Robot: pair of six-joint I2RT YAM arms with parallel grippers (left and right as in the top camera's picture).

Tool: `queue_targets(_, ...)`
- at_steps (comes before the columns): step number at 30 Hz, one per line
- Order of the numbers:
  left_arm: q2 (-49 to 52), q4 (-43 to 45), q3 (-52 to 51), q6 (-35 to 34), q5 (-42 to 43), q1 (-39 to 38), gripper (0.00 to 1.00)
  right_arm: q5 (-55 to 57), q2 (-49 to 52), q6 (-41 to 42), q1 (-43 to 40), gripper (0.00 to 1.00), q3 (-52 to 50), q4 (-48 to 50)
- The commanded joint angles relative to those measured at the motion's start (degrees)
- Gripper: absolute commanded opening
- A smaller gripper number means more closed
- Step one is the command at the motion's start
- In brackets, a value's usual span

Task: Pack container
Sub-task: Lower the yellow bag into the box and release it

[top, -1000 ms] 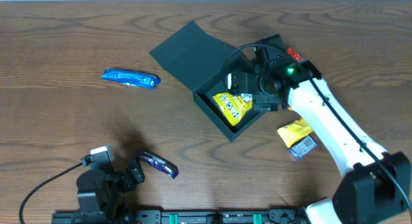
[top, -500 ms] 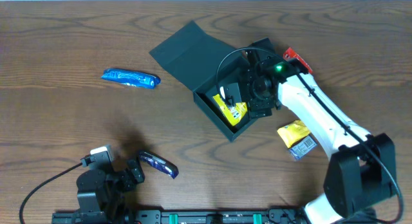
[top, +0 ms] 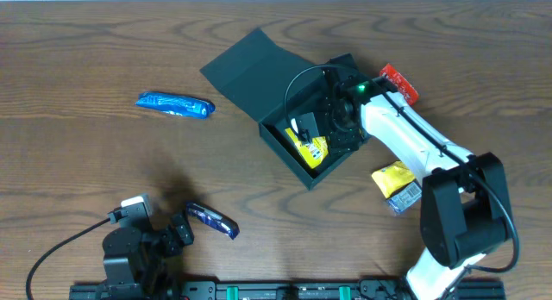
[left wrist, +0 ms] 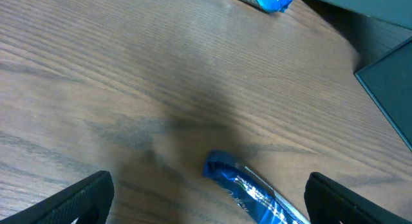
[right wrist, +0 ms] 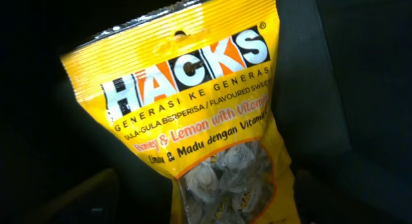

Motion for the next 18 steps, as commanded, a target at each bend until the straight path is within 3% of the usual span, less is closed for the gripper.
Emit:
queue_targets(1, -0.09, -3.56, -0.85, 0.46, -0.17, 0.17, 0.95, -1.36, 1.62, -0.68, -0.24, 0.83, 1.27, 0.2)
queue_targets(12, -0.09, -3.56, -0.85, 0.46, -0.17, 0.17, 0.95, -1.53, 2.78, -0.15, -0.26, 0.55, 1.2, 0.09)
queue_targets(14, -0.09, -3.56, -0.85, 0.46, -0.17, 0.17, 0.95, -1.55, 2.78, -0.15, -0.24, 0.35, 1.2, 0.09)
queue_targets(18, -0.09, -3.56, -0.85, 0.46, -0.17, 0.17, 0.95, -2.43, 2.78, 0.07, -0.24, 0.27, 1.2, 0.04)
